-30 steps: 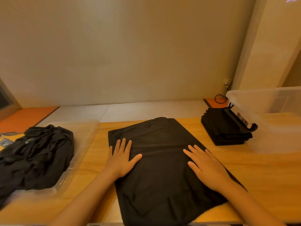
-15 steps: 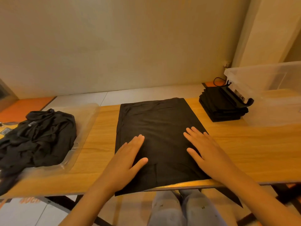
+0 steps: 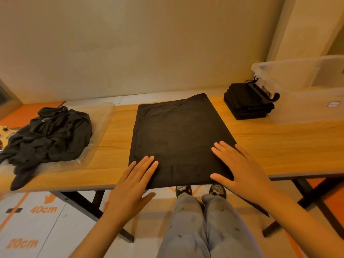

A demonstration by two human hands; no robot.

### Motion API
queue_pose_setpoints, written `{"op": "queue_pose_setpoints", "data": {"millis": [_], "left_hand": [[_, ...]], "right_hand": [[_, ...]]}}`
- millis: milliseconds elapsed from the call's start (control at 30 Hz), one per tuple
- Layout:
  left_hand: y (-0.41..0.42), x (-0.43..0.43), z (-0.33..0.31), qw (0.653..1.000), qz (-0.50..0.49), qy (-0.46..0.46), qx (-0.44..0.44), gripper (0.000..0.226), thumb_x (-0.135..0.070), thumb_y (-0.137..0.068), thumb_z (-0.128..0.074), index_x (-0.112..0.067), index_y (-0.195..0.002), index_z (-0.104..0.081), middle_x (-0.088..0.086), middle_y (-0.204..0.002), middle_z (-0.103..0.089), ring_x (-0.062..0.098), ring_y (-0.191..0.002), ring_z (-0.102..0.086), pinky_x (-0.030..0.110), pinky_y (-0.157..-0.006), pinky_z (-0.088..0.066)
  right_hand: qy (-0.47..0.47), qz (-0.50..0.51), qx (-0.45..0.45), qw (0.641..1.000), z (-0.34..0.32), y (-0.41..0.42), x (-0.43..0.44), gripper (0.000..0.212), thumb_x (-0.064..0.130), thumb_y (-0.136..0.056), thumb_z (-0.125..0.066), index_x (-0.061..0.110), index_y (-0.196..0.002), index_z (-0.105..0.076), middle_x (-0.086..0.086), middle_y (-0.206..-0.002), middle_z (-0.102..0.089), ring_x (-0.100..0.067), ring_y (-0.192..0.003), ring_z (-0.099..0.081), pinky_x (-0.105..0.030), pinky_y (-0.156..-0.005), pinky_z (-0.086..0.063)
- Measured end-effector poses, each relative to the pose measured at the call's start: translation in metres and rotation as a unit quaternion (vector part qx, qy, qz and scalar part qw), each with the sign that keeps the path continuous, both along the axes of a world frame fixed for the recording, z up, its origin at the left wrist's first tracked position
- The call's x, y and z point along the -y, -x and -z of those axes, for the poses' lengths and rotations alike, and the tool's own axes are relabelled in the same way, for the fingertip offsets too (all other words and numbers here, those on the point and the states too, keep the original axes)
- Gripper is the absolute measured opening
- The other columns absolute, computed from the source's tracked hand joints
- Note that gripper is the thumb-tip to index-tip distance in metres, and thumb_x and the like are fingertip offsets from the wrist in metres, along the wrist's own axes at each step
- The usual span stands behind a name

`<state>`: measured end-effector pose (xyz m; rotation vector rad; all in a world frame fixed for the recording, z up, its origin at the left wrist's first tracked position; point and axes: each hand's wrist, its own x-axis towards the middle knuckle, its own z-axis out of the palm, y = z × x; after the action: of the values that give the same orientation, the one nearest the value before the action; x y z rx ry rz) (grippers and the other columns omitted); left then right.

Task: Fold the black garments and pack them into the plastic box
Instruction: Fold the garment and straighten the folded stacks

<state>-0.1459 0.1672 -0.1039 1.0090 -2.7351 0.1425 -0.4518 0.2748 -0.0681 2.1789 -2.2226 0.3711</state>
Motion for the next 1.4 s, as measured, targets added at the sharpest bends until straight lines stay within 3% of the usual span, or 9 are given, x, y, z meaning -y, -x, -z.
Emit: {"op": "queue_pose_setpoints", "data": {"millis": [100, 200, 300, 467, 733, 967, 1100, 1267, 1400], "left_hand": [[-0.012, 0.003, 0.014, 0.995, 0.018, 0.075, -0.055, 0.065, -0.021, -0.09, -0.061, -0.016, -0.147, -0.029, 0.01, -0.15, -0.036, 0.026, -0.137, -0.036, 0.036, -0.117, -0.02], [-0.023, 0.007, 0.018, 0.993, 0.009, 0.095, -0.067, 0.088, 0.005, -0.069, -0.077, -0.013, -0.144, -0.034, 0.015, -0.144, -0.044, 0.027, -0.135, -0.037, 0.034, -0.116, -0.018], [-0.029, 0.01, 0.021, 0.994, 0.024, 0.096, -0.049, 0.085, 0.006, -0.073, -0.071, -0.013, -0.146, -0.032, 0.013, -0.148, -0.039, 0.026, -0.138, -0.033, 0.032, -0.119, -0.014], [-0.038, 0.009, 0.018, 0.996, 0.035, 0.071, -0.027, 0.051, -0.03, -0.1, -0.033, -0.016, -0.148, -0.028, 0.006, -0.153, -0.031, 0.022, -0.141, -0.03, 0.029, -0.118, -0.016], [-0.05, 0.008, 0.006, 0.996, 0.05, 0.068, -0.01, 0.095, 0.011, -0.057, -0.082, -0.013, -0.14, -0.041, 0.009, -0.144, -0.046, 0.021, -0.133, -0.041, 0.035, -0.105, -0.038], [-0.054, 0.012, 0.009, 0.994, 0.072, 0.075, -0.03, 0.093, 0.013, -0.058, -0.081, -0.014, -0.138, -0.043, 0.009, -0.14, -0.05, 0.018, -0.13, -0.042, 0.019, -0.115, -0.016], [-0.056, 0.021, 0.01, 0.986, 0.114, 0.118, -0.034, 0.063, -0.015, -0.083, -0.056, -0.015, -0.143, -0.036, 0.009, -0.141, -0.048, 0.021, -0.132, -0.041, 0.03, -0.115, -0.022], [-0.053, 0.038, 0.015, 0.974, 0.126, 0.185, 0.006, 0.062, -0.023, -0.087, -0.049, -0.013, -0.146, -0.03, 0.01, -0.153, -0.028, 0.025, -0.145, -0.021, 0.038, -0.119, -0.017], [-0.05, 0.041, 0.017, 0.975, 0.142, 0.17, 0.023, 0.065, -0.024, -0.088, -0.047, -0.017, -0.148, -0.026, 0.008, -0.152, -0.033, 0.02, -0.146, -0.02, 0.037, -0.116, -0.025]], "right_hand": [[-0.004, -0.025, -0.052, 0.998, 0.012, 0.013, -0.014, 0.094, 0.083, -0.075, -0.036, 0.026, -0.149, -0.028, 0.007, -0.156, -0.023, -0.008, -0.145, -0.01, -0.031, -0.118, -0.005], [-0.01, -0.03, -0.096, 0.995, 0.021, 0.031, -0.02, 0.102, 0.069, -0.065, -0.069, 0.027, -0.148, -0.027, 0.004, -0.154, -0.026, -0.011, -0.144, -0.017, -0.035, -0.118, -0.013], [0.028, -0.037, -0.101, 0.994, 0.024, 0.042, -0.02, 0.105, 0.04, -0.052, -0.091, 0.021, -0.141, -0.037, -0.005, -0.142, -0.05, -0.017, -0.131, -0.037, -0.037, -0.104, -0.034], [0.111, -0.066, -0.121, 0.984, 0.034, 0.047, -0.026, 0.091, 0.028, -0.053, -0.092, 0.014, -0.134, -0.052, -0.008, -0.136, -0.055, -0.023, -0.125, -0.05, -0.037, -0.097, -0.038], [0.117, -0.108, -0.056, 0.986, 0.031, 0.058, -0.037, 0.094, 0.003, -0.058, -0.088, 0.025, -0.137, -0.042, 0.004, -0.141, -0.042, -0.018, -0.129, -0.041, -0.038, -0.1, -0.035], [0.1, -0.114, -0.043, 0.987, 0.04, 0.064, -0.04, 0.101, 0.001, -0.056, -0.088, 0.028, -0.14, -0.04, 0.006, -0.145, -0.038, -0.015, -0.133, -0.038, -0.039, -0.105, -0.028], [0.116, -0.123, -0.06, 0.984, 0.041, 0.063, -0.037, 0.103, -0.002, -0.05, -0.088, 0.023, -0.138, -0.043, 0.003, -0.143, -0.039, -0.011, -0.135, -0.034, -0.047, -0.104, -0.03], [0.113, -0.125, -0.056, 0.984, 0.047, 0.066, -0.036, 0.105, -0.001, -0.052, -0.089, 0.024, -0.141, -0.038, 0.002, -0.145, -0.039, -0.009, -0.136, -0.03, -0.035, -0.113, -0.026], [0.103, -0.118, -0.057, 0.986, 0.048, 0.067, -0.037, 0.108, 0.004, -0.053, -0.09, 0.026, -0.142, -0.035, 0.003, -0.147, -0.038, -0.007, -0.142, -0.024, -0.031, -0.116, -0.024]]}}
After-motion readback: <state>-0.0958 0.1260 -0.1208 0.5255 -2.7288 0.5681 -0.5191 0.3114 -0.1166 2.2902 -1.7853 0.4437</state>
